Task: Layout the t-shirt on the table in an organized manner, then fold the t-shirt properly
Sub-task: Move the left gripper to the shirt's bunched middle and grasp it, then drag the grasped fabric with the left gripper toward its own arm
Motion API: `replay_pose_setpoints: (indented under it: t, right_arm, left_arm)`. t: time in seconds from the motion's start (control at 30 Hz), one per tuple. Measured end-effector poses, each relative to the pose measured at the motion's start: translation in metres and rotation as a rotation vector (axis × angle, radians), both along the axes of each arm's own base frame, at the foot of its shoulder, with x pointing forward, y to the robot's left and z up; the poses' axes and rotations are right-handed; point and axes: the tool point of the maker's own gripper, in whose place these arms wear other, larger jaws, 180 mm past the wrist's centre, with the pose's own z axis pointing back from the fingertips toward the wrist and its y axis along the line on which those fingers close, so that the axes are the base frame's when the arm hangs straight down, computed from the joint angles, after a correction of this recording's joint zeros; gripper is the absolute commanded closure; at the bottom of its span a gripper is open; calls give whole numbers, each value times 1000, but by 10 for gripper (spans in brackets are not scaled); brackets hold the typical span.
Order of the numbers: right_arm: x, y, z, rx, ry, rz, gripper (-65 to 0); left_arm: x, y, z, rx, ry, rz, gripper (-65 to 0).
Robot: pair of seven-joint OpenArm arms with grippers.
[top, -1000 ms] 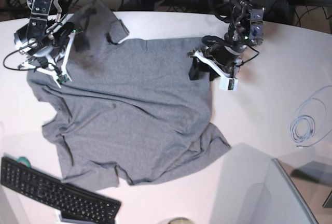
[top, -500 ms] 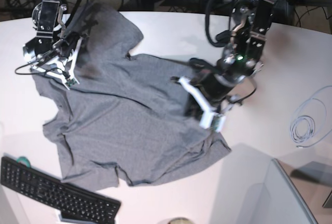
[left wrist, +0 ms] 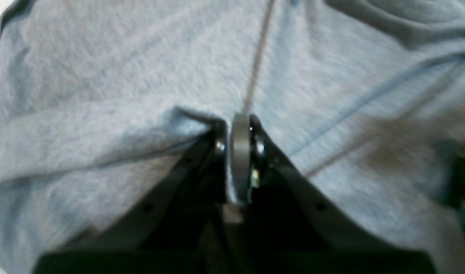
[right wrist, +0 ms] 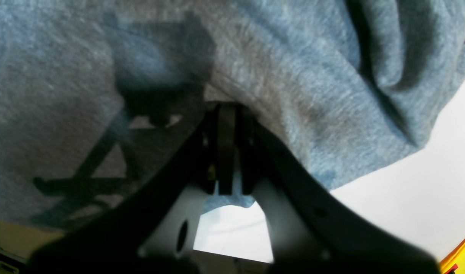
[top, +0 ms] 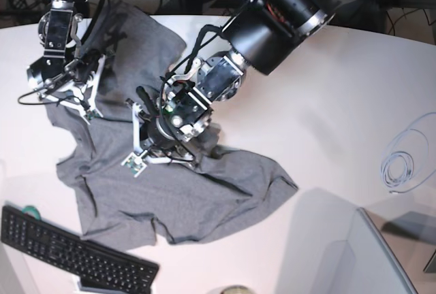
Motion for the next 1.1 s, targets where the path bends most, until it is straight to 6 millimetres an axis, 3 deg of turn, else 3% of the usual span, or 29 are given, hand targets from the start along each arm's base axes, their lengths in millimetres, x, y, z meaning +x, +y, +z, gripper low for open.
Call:
replay_pose_setpoints:
  t: [0.13,0.17,0.27,0.33,0.43,0.57,0.73,0.8,0.97,1.1]
  right_arm:
    - [0,0,0,-1,0,1,-24]
    - [0,-1,0,-2,0,1,-24]
    - [1,0,0,5,-3,9,-24]
    - [0,2,0,-24,12,48,-24]
    - [0,2,0,-33,17,57,-24]
    - [0,2,0,-34,16,59,-24]
    - [1,3,0,-31,11,58,-24]
    - [1,2,0,-31,12,57,-24]
    - [0,2,0,-32,15,56,-24]
    - [0,2,0,-32,15,56,-24]
  left_arm:
    - [-10,-4,-9,-55,65,15,0]
    - [-11,-3,-9,-63,71,24,-25]
    - [-5,10,5,-167,80,107,-299]
    - [-2,34,23,-269,60,191,-446]
    - [1,78,52,-379,19,325,-555]
    - [-1,114,92,-595,-14,470,-555]
    - [-38,138,55,-667,161,618,-555]
    - [-36,134,57,-669,158,605,-555]
    - [-30,123,88,-728,96,553,-555]
    - [-50,141,66,-708,137,630,-555]
